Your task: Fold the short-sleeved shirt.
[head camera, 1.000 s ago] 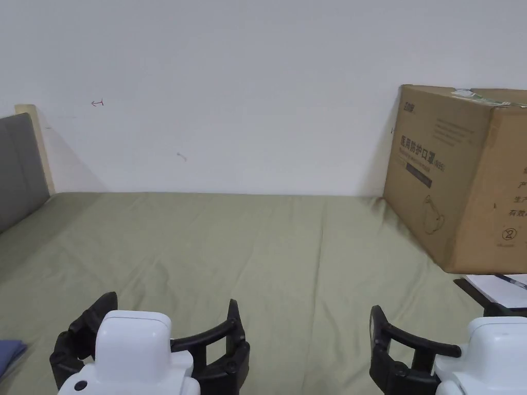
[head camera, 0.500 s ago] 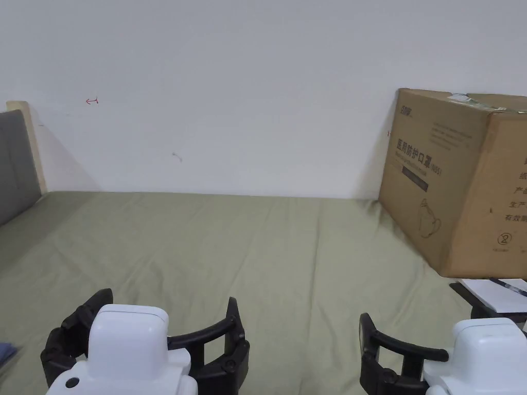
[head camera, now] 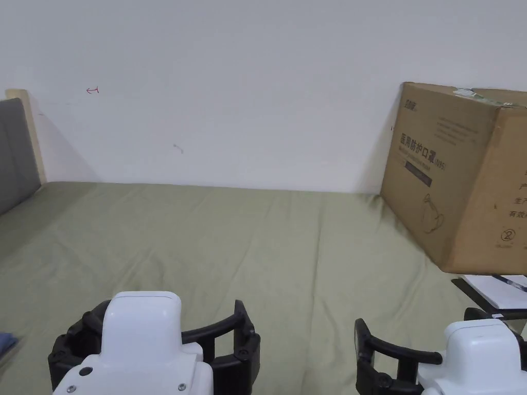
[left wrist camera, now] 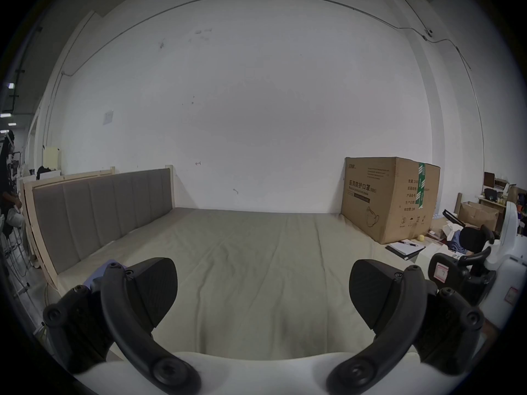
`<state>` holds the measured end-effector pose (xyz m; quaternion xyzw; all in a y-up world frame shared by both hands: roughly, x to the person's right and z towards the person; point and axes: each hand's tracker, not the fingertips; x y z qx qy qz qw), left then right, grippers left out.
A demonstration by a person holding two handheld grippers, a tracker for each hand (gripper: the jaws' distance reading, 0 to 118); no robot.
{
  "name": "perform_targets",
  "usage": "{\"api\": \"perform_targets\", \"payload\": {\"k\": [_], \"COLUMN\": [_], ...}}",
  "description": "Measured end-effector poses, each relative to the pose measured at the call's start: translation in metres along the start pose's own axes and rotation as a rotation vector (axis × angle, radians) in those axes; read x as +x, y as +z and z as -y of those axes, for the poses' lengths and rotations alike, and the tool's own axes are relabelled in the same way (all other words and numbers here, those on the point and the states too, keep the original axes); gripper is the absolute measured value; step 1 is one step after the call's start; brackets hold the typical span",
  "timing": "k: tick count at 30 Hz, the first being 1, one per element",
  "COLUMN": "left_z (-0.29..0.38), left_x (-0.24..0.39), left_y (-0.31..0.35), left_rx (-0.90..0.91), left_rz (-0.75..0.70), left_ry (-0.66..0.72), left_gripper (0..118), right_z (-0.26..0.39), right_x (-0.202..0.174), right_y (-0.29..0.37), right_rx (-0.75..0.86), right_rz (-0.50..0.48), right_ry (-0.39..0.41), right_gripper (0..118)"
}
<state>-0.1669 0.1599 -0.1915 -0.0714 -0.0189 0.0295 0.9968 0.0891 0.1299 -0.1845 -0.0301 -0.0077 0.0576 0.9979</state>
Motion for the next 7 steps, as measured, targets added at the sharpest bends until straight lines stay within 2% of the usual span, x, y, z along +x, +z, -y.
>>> {"api": "perform_targets", "payload": {"k": [7], "left_z": [0.0032], "left_x": [-0.0023], "left_y": [-0.0024], "left_rx": [-0.026], "left_rz": [0.023], "left_ry": [0.065], "left_gripper": [117], "right_z": [0.0046], "right_x": [-0.0019], "right_y": [-0.0004], "right_rx": [-0.015], "right_rz": [-0.007], "right_ry": [-0.002], "right_gripper": [118]}}
